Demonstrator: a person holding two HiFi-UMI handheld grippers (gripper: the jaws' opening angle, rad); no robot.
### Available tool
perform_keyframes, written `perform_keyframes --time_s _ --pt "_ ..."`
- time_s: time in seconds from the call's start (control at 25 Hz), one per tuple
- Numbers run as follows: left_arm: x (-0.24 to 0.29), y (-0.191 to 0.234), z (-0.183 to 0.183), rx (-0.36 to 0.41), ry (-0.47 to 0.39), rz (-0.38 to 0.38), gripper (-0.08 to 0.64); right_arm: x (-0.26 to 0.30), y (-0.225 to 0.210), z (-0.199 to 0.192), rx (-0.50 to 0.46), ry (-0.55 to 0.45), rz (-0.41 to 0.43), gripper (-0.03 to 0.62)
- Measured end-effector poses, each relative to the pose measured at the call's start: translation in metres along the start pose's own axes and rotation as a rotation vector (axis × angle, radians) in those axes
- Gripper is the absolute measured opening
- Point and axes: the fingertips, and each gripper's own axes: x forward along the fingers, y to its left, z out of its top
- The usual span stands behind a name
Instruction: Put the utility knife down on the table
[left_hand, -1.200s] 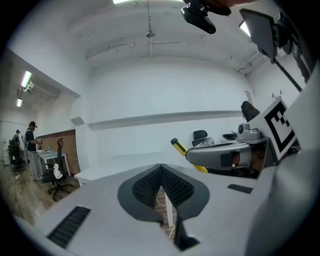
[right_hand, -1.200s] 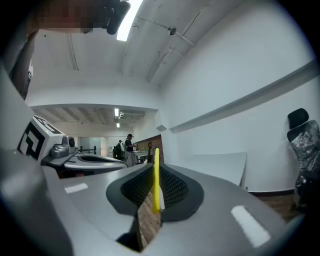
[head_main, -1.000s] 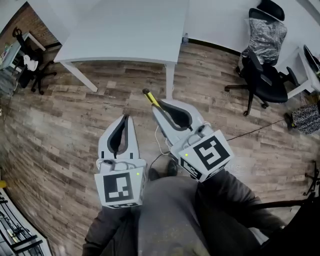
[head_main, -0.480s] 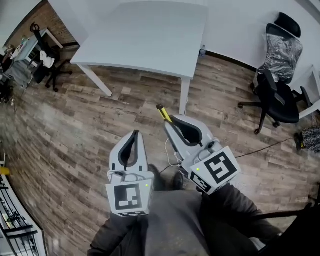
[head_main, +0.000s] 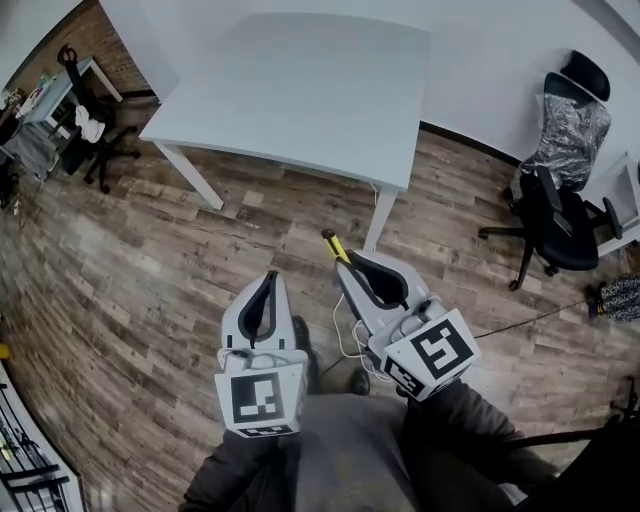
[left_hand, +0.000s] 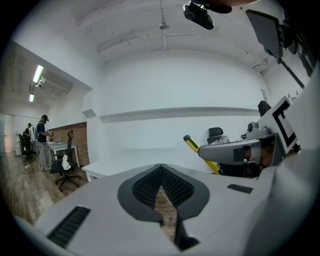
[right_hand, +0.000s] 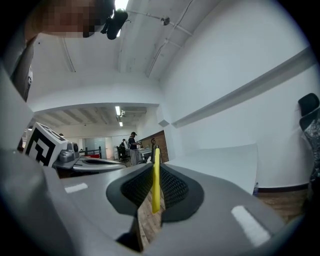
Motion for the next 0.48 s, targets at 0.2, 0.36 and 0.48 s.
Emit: perform_keyframes --time_s 0.2,0.36,0.48 --pt "0.051 0.05 0.003 -0.018 0.003 -0.038 0.002 0.066 -0.017 0.001 -0.004 0.017 -0.034 0.043" --pt "0.09 0.091 0.008 -0.029 0.003 -0.067 0.002 0.12 -0.029 0.004 -0.003 0.033 -0.06 0.041" --pt "0.115 0.119 0.009 -0.027 0.016 -0.096 0.002 0.158 -0.036 0.007 -0.002 0.035 -0.084 0.043"
